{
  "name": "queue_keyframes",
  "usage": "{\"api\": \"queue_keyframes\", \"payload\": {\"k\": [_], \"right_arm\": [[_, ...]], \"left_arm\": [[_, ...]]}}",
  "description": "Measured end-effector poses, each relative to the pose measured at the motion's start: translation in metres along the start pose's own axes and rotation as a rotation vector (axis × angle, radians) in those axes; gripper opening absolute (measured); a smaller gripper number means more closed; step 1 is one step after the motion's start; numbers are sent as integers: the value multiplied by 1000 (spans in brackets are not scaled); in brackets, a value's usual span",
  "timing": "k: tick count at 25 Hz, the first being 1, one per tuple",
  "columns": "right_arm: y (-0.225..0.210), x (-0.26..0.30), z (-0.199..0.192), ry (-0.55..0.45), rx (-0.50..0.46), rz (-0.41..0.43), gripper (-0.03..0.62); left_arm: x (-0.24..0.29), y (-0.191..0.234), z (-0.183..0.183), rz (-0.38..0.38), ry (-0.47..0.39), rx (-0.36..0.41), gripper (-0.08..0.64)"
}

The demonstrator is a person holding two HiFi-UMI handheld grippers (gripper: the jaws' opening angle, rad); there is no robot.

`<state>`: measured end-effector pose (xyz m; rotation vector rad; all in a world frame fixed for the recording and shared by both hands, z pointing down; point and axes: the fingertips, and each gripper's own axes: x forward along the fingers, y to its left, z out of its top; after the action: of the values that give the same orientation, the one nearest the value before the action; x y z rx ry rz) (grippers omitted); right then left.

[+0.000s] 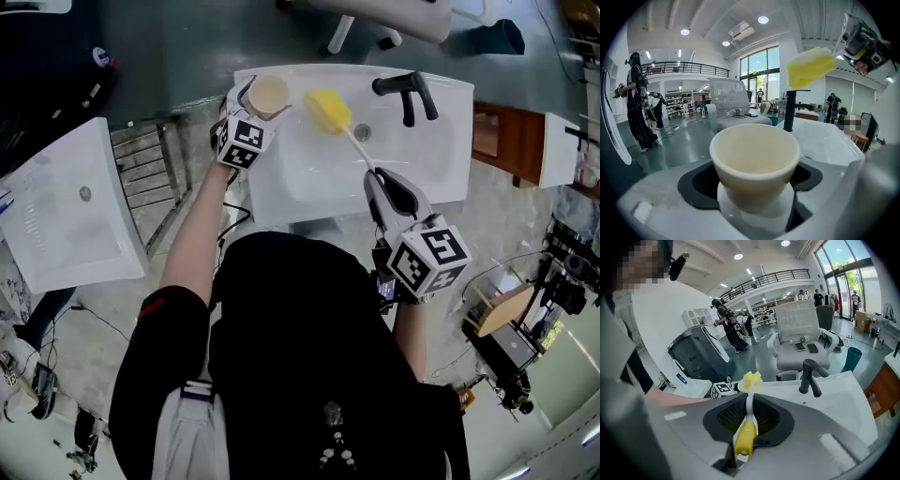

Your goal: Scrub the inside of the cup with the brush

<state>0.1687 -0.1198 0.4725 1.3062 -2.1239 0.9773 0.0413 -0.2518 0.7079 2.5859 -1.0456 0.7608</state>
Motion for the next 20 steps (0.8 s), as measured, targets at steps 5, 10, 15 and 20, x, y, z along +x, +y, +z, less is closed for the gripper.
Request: {"api": "queue_keyframes", "payload": {"k": [5,10,15,20], "right_arm": [[3,-4,-3,-5,6,-5,41],[5,-8,-5,-16,13,-11,41],[10,-10,-7,-26,14,-14,41],[19,-10,-11,-30,12,-7,41]], "left_arm": [[-1,1,3,21,-23,-4,446],[-6,-1,3,19,-34,-17,446],[-20,1,2,30,-46,-40,446],[-42,1,-5,55,-57,-55,446]]}}
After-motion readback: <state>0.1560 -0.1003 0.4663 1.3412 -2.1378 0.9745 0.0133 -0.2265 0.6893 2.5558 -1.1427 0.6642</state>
